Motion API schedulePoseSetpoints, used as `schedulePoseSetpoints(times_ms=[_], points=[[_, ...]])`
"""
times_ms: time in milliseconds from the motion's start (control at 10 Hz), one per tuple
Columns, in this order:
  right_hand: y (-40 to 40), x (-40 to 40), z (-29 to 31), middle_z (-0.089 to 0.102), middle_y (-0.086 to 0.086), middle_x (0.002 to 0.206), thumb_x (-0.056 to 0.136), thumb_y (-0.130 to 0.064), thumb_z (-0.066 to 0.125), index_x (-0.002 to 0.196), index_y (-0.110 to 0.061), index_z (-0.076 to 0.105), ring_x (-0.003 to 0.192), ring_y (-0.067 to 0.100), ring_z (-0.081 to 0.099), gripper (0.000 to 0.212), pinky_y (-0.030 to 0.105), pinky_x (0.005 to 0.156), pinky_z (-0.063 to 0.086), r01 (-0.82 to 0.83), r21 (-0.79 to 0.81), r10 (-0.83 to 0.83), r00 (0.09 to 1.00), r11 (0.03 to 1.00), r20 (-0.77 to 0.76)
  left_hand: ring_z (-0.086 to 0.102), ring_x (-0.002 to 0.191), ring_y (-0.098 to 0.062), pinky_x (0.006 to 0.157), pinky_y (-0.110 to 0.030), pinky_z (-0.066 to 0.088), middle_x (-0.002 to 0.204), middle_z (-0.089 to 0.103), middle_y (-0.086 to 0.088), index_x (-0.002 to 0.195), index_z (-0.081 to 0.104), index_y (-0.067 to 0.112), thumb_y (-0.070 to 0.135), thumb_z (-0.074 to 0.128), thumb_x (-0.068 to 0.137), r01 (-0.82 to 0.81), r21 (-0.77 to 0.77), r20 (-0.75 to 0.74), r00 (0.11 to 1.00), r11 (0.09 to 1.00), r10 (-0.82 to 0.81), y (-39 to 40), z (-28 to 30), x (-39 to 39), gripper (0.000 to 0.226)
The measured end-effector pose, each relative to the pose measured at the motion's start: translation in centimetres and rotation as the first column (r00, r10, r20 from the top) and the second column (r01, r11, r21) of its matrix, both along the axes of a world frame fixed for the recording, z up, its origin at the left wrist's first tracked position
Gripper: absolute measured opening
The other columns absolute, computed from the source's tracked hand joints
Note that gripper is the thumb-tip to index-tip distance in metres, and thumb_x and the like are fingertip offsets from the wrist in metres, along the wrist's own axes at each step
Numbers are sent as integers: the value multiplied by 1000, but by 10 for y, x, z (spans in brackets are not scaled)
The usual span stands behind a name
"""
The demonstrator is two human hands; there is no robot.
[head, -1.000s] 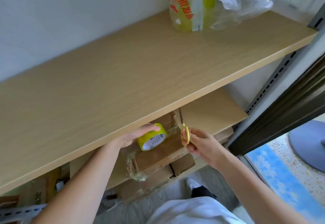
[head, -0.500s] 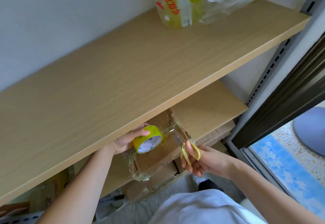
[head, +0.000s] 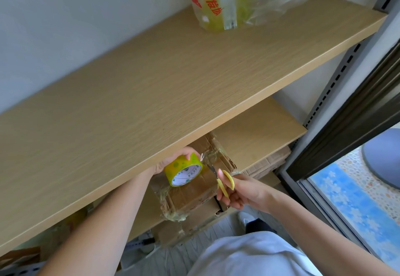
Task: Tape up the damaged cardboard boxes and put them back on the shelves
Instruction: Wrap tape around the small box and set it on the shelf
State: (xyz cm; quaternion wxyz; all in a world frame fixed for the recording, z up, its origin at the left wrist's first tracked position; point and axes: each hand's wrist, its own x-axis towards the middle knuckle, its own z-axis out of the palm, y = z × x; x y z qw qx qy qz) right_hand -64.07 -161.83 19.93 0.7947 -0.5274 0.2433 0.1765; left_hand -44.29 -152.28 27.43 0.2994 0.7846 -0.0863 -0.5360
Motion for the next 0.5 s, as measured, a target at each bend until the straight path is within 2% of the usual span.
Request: schedulePoseSetpoints(times_ms=[100, 200, 400, 500], points=[[2, 5, -4, 61, 8, 70, 73, -83, 52, 86, -5, 71, 53, 15, 47, 82, 23, 52, 38, 25, -16, -25, 1000, 1000, -4, 52, 69, -8, 55, -7, 43, 83, 53, -5, 103, 51, 3, 15, 49, 103, 239, 32, 87, 967, 971, -240, -7, 5, -7, 12], [3, 6, -6, 61, 7, 70, 74, -83, 52, 85, -6, 74, 53, 14, 47, 80, 22, 52, 38, 55, -34, -55, 998, 998, -4, 54, 71, -7, 52, -6, 43, 86, 56, -2, 112, 51, 2, 15, 52, 101, 293, 62, 86, 951, 954, -298, -7, 11, -8, 17], [8, 7, -11, 61, 7, 67, 72, -83, 57, 82, -8, 74, 49, 15, 43, 78, 22, 49, 33, 139, -61, -140, 990, 988, -2, 60, 55, 2, 51, -6, 42, 82, 55, -3, 109, 53, 1, 10, 48, 102, 353, 34, 80, 931, 935, -355, -4, 9, -6, 13], [16, 8, -14, 61, 7, 63, 72, -82, 60, 73, -11, 74, 45, 14, 42, 72, 20, 47, 34, 203, -155, -208, 978, 967, -20, 60, 58, -1, 50, -6, 42, 82, 55, -2, 109, 51, 1, 9, 47, 102, 343, 11, 79, 936, 939, -342, -2, 7, -5, 12]])
